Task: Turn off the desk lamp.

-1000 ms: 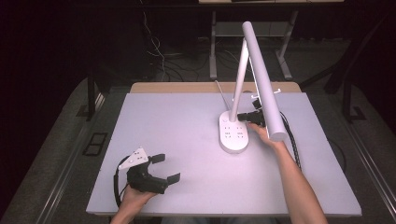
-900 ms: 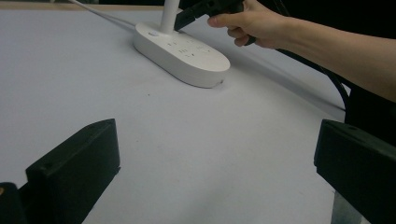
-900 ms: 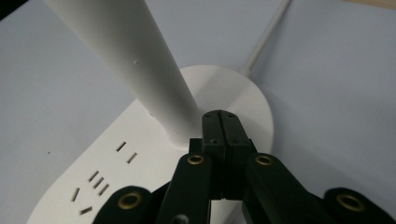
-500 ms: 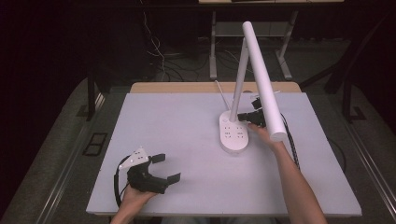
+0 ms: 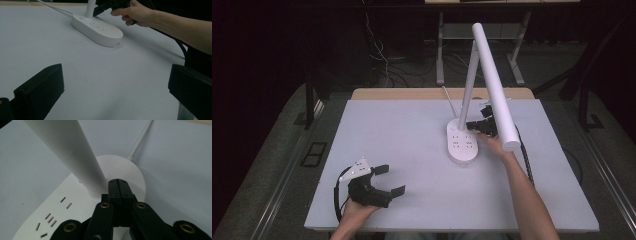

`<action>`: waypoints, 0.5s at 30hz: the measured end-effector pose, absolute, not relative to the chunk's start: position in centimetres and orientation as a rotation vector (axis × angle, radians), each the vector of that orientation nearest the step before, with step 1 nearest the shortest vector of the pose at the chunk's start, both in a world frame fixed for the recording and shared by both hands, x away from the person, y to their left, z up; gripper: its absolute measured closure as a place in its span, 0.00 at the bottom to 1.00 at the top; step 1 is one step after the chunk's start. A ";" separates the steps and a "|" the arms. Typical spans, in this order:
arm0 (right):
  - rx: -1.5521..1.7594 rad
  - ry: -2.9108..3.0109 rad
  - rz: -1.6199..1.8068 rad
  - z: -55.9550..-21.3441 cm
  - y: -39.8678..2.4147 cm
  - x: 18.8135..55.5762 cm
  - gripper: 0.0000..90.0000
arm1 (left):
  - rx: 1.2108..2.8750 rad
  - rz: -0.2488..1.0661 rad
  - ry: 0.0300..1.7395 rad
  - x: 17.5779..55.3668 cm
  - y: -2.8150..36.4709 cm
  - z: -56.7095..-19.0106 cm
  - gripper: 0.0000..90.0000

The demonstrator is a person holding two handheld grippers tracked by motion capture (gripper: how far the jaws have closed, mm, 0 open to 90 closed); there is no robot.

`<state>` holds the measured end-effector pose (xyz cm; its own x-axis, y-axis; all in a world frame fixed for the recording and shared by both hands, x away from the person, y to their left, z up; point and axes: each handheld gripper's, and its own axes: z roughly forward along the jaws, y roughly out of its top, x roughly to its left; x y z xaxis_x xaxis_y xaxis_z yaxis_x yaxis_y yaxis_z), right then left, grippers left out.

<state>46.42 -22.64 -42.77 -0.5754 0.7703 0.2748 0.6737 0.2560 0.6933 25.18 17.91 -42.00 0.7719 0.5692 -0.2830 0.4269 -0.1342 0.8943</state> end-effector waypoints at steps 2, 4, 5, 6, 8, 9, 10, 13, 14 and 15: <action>1.385 2.388 1.223 -42.8 -22.6 46.4 1.00 | 1.764 0.148 0.779 25.2 17.9 -42.0 0.00; 1.389 2.388 1.214 -42.7 -22.6 46.3 1.00 | 1.763 0.148 0.782 25.2 17.9 -42.0 0.00; 1.381 2.392 1.207 -42.6 -22.5 46.3 1.00 | 1.766 0.149 0.779 25.2 17.9 -42.0 0.00; 1.381 2.394 1.197 -42.6 -22.5 46.3 1.00 | 1.766 0.149 0.779 25.2 17.9 -42.0 0.00; 1.383 2.391 1.196 -42.6 -22.4 46.3 1.00 | 1.765 0.148 0.780 25.2 17.9 -42.0 0.00; 1.383 2.391 1.196 -42.6 -22.4 46.3 1.00 | 1.764 0.148 0.780 25.2 17.9 -42.0 0.00; 1.389 2.390 1.205 -42.5 -22.4 46.3 1.00 | 1.765 0.149 0.779 25.2 17.9 -42.0 0.00; 1.379 2.400 1.192 -42.4 -22.4 46.4 1.00 | 1.768 0.149 0.781 25.3 17.9 -42.0 0.00; 1.381 2.400 1.192 -42.4 -22.3 46.4 1.00 | 1.766 0.148 0.783 25.3 17.9 -42.0 0.00; 1.381 2.400 1.192 -42.4 -22.3 46.4 1.00 | 1.766 0.148 0.783 25.3 17.9 -42.0 0.00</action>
